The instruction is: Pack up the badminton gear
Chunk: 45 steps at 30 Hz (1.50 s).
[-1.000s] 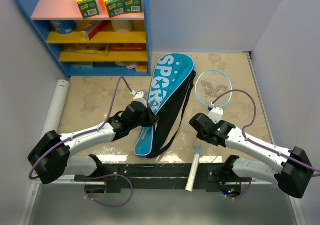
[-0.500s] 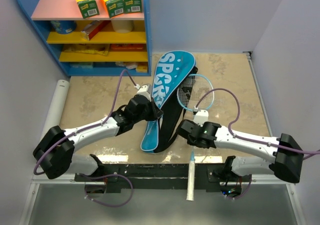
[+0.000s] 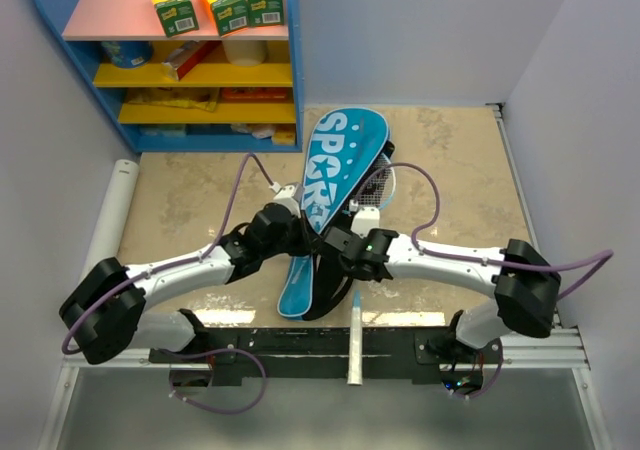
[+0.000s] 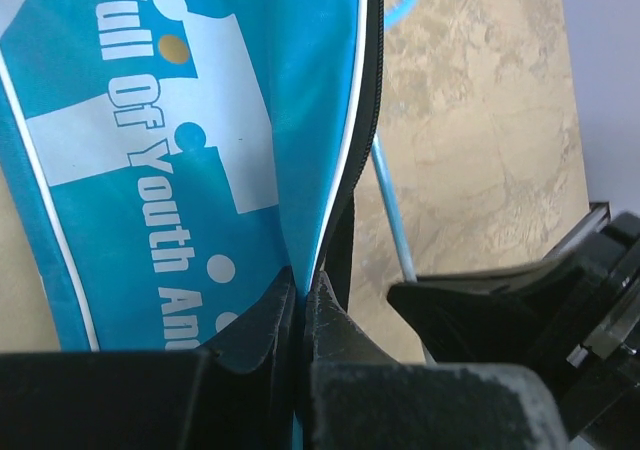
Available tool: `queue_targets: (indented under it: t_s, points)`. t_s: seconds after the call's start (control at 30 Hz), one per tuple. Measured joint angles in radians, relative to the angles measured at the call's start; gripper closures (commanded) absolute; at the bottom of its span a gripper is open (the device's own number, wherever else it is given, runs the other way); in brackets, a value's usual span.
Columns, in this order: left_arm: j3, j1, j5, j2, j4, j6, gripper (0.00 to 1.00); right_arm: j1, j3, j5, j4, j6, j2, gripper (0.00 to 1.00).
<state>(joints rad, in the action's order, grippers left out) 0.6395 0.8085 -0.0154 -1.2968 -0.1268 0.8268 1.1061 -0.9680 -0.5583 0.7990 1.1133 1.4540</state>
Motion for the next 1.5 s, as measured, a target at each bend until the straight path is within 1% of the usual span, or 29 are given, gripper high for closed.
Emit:
queue_targets:
  t_s: [0.17,0.33,0.5,0.63,0.8,0.9,1.0,1.03,1.13,1.27,1.4,1.5]
  points:
    - [-0.061,0.047,-0.007,0.023,-0.024,0.001,1.0,0.0,-0.088,0.0,-0.068,-0.061,0.111,1.0]
    - [-0.121,0.083,-0.015,0.06,-0.035,0.004,1.0,-0.024,-0.105,0.0,-0.137,-0.113,0.183,1.0]
    - [-0.172,0.129,-0.019,0.146,-0.018,0.011,1.0,-0.107,-0.074,0.006,-0.266,-0.186,0.195,1.0]
    - [-0.197,0.142,-0.025,0.224,0.018,0.019,1.0,-0.162,-0.048,0.007,-0.354,-0.251,0.195,1.0]
    - [-0.2,0.142,-0.018,0.257,0.035,0.026,1.0,-0.186,-0.048,0.01,-0.43,-0.32,0.204,1.0]
    - [-0.201,0.141,-0.014,0.257,0.035,0.027,1.0,-0.187,-0.048,0.03,-0.463,-0.338,0.24,1.0]
    - [-0.203,0.141,-0.007,0.249,0.036,0.027,1.0,-0.187,-0.048,0.046,-0.481,-0.342,0.27,0.83]
    - [-0.204,0.141,-0.006,0.246,0.038,0.027,1.0,-0.188,-0.048,0.052,-0.484,-0.344,0.273,0.73]
    - [-0.206,0.142,-0.004,0.236,0.043,0.027,1.0,-0.193,-0.042,0.056,-0.51,-0.356,0.256,0.62]
    - [-0.206,0.143,-0.004,0.22,0.046,0.026,1.0,-0.204,0.022,0.056,-0.522,-0.36,0.131,0.55]
    - [-0.206,0.147,-0.011,0.198,0.047,0.025,1.0,-0.206,0.119,0.063,-0.51,-0.359,-0.069,0.53]
    - [-0.204,0.149,-0.011,0.192,0.047,0.023,1.0,-0.206,0.204,0.116,-0.501,-0.355,-0.199,0.53]
